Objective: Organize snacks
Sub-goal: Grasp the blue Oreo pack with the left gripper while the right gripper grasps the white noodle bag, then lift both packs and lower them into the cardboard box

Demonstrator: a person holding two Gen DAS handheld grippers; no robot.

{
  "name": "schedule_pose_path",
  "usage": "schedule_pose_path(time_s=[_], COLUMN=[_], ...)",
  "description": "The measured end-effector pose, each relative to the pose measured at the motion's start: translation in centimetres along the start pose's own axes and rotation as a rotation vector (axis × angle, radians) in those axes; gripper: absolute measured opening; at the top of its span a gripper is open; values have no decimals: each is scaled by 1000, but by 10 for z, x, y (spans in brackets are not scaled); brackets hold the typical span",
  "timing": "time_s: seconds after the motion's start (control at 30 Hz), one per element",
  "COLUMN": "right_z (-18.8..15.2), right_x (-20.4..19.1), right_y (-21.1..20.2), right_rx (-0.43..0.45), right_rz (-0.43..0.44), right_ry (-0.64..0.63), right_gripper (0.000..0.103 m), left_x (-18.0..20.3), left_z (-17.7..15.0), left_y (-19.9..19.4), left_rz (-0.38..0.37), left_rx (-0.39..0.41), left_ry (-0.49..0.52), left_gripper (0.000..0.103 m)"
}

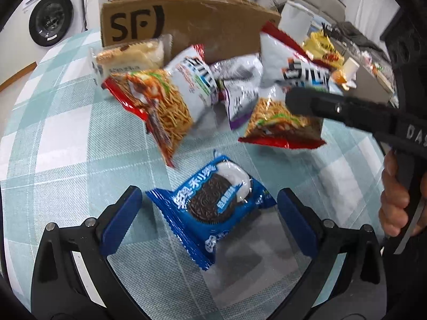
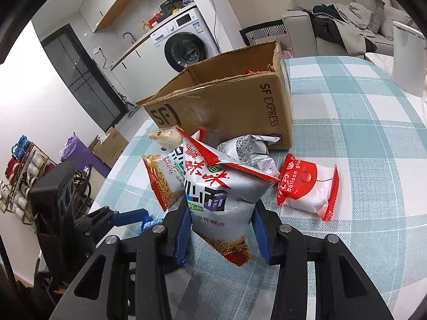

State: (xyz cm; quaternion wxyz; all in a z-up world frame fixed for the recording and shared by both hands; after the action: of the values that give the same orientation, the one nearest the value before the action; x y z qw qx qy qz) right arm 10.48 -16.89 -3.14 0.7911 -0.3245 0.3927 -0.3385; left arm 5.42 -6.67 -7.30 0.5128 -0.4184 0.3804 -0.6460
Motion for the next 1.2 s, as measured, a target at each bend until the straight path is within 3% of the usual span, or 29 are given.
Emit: schedule_pose_path(time_s=[0.17,0.23,0.3,0.4,0.73,0.9,1.2], right_z=[0,0,0,0,-1,0,3], right_x=[-2,-3,-3,-5,-18,-17,-17], right_y=[1,1,1,2,2,-3,-18], right_rx=[-1,-1,-1,-2,14,22,65], right_rz=[1,1,2,5,32,62,28], right_ry=[-7,-8,-7,-13,-46,-43,-53], right_gripper=[43,43,43,43,43,43,43], left_x=[8,8,9,7,-5,-25,-40], left_z=[-3,-4,-6,-6,-9,-2,22], left_y=[-1,-4,-6,-9,-35,-57,-82], left_rz=[10,-17,6,-10,-33,-29,-52], left_rx=[24,35,39,44,112,155,215], left_ry=[34,34,43,39,23,-38,-80], left_gripper=[82,70,53,46,44,44,44])
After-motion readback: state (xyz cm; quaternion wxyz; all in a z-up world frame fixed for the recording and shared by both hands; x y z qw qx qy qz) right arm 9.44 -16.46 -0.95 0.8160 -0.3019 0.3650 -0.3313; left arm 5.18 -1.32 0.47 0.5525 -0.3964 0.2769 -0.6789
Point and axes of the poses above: each gripper's, at about its wrist camera, not at the fingertips, and y roughly the way its jaws point, x to its right, z to its top, the point moved 2 cm from there along y, roughly the way its jaws point, and after that the axes turned 11 degrees about -x, right-handed, at the moved point
